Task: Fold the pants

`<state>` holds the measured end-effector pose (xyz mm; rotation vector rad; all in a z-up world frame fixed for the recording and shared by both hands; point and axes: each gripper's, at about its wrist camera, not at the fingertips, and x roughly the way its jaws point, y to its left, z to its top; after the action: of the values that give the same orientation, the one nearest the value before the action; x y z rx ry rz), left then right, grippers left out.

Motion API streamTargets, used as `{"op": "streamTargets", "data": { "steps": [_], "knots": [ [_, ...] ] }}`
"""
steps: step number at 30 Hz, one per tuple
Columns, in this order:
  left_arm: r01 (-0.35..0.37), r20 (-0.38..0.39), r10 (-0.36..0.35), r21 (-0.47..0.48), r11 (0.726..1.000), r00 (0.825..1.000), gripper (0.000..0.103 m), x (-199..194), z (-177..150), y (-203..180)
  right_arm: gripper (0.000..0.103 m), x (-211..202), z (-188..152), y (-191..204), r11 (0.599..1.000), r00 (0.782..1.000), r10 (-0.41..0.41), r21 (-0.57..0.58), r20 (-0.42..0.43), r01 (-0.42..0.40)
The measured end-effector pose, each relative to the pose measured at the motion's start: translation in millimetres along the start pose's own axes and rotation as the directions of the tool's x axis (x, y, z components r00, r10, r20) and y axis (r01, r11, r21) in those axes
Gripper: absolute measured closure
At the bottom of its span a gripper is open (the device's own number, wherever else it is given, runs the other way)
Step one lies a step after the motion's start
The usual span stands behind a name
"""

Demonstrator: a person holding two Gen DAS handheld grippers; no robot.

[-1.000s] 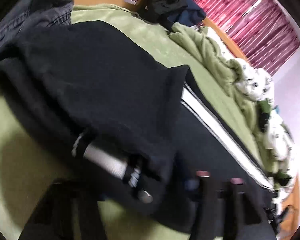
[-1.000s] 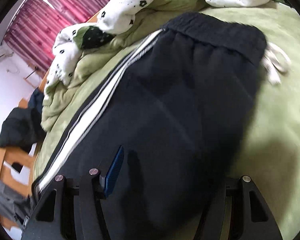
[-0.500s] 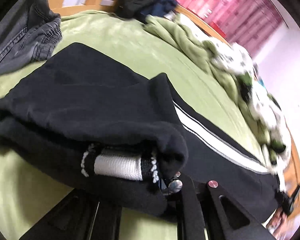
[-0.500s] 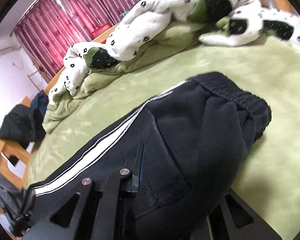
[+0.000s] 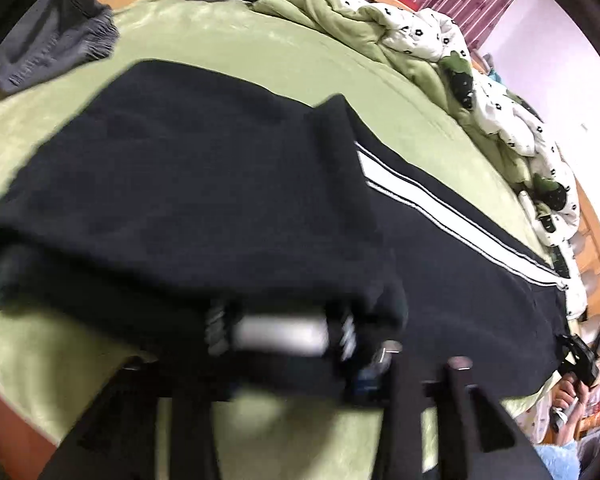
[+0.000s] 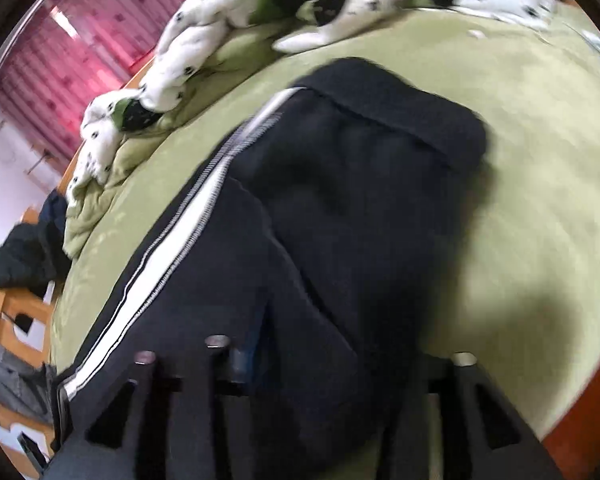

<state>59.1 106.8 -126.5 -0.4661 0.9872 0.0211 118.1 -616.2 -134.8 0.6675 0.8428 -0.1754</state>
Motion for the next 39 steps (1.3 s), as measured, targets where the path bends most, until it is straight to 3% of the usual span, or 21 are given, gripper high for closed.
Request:
{"op": "streamTargets", "data": {
  "steps": [5, 9, 12, 13, 14, 15, 17, 19, 23, 25, 27, 32, 33, 34, 35, 36, 37, 39],
  "knots": [
    [-0.048, 0.051, 0.042, 0.123, 0.991, 0.998, 0.038, -32, -21, 2, 0.042, -33, 9, -25, 0.998, 0.996, 0.02, 0.064, 0.089, -0.025],
    [-0.094, 0.109, 0.081, 0.117, 0.989, 0.991, 0.038, -55, -34, 8, 0.042, -12, 37, -34, 0.993, 0.996, 0.038, 0.109, 0.086, -0.047],
    [-0.073, 0.128, 0.06, 0.094, 0.993, 0.99, 0.038, -65, -29, 8, 0.043, 19, 56, -38, 0.985, 0.997, 0.023, 0.171, 0.072, -0.035],
    [-0.066, 0.127, 0.055, 0.088, 0.994, 0.99, 0.038, -66, -27, 6, 0.047, 24, 59, -37, 0.984, 0.996, -0.003, 0.18, 0.085, -0.013],
    [-0.062, 0.125, 0.052, 0.083, 0.995, 0.991, 0.038, -68, -27, 6, 0.055, 25, 64, -33, 0.986, 0.995, -0.033, 0.163, 0.097, 0.017],
    [-0.06, 0.123, 0.05, 0.08, 0.995, 0.991, 0.038, -70, -26, 5, 0.059, 21, 74, -20, 0.997, 0.992, -0.05, 0.068, 0.117, 0.043],
    [-0.063, 0.125, 0.052, 0.086, 0.994, 0.991, 0.038, -73, -26, 3, 0.059, -2, 84, -1, 0.997, 0.976, -0.013, -0.077, 0.217, 0.031],
    [-0.061, 0.144, 0.047, 0.096, 0.994, 0.988, 0.037, -72, -27, -6, 0.058, -4, 86, 6, 0.992, 0.978, -0.032, -0.113, 0.207, 0.056],
    [0.016, 0.131, -0.026, 0.072, 0.997, 0.991, 0.035, -66, -24, -12, 0.053, 17, 78, -12, 0.977, 0.984, -0.17, -0.118, 0.051, 0.175],
    [0.062, 0.138, -0.07, 0.062, 0.996, 0.988, 0.035, -65, -20, -16, 0.051, 7, 65, -29, 0.976, 0.981, -0.18, -0.111, 0.07, 0.187],
    [0.064, 0.132, -0.076, 0.093, 0.994, 0.988, 0.035, -60, -16, -26, 0.044, -11, 49, -43, 0.977, 0.978, -0.19, -0.085, 0.086, 0.197],
    [-0.004, 0.118, -0.011, 0.125, 0.992, 0.993, 0.035, -30, -8, -40, 0.044, -48, 28, -24, 0.971, 0.974, -0.204, -0.108, 0.099, 0.214],
    [-0.045, 0.118, 0.029, 0.13, 0.991, 0.993, 0.037, -20, -4, -41, 0.044, -58, 24, -14, 0.97, 0.974, -0.197, -0.121, 0.109, 0.21],
    [-0.079, 0.125, 0.062, 0.137, 0.987, 0.99, 0.058, -15, 0, -42, 0.044, -64, 21, -4, 0.971, 0.976, -0.188, -0.13, 0.113, 0.203],
    [-0.12, 0.141, 0.1, 0.142, 0.982, 0.985, 0.073, -12, 5, -41, 0.044, -70, 19, 6, 0.971, 0.978, -0.175, -0.143, 0.113, 0.19],
    [-0.105, 0.15, 0.083, 0.146, 0.984, 0.985, 0.087, -11, 13, -38, 0.044, -75, 14, 21, 0.971, 0.981, -0.161, -0.162, 0.113, 0.178],
    [-0.096, 0.17, 0.073, 0.127, 0.987, 0.983, 0.093, -14, 19, -33, 0.044, -76, 13, 33, 0.968, 0.981, -0.155, -0.178, 0.114, 0.174],
    [-0.124, 0.239, 0.104, 0.071, 0.99, 0.966, 0.093, -24, 32, -20, 0.044, -78, 4, 61, 0.955, 0.98, -0.154, -0.234, 0.128, 0.181]
  ]
}}
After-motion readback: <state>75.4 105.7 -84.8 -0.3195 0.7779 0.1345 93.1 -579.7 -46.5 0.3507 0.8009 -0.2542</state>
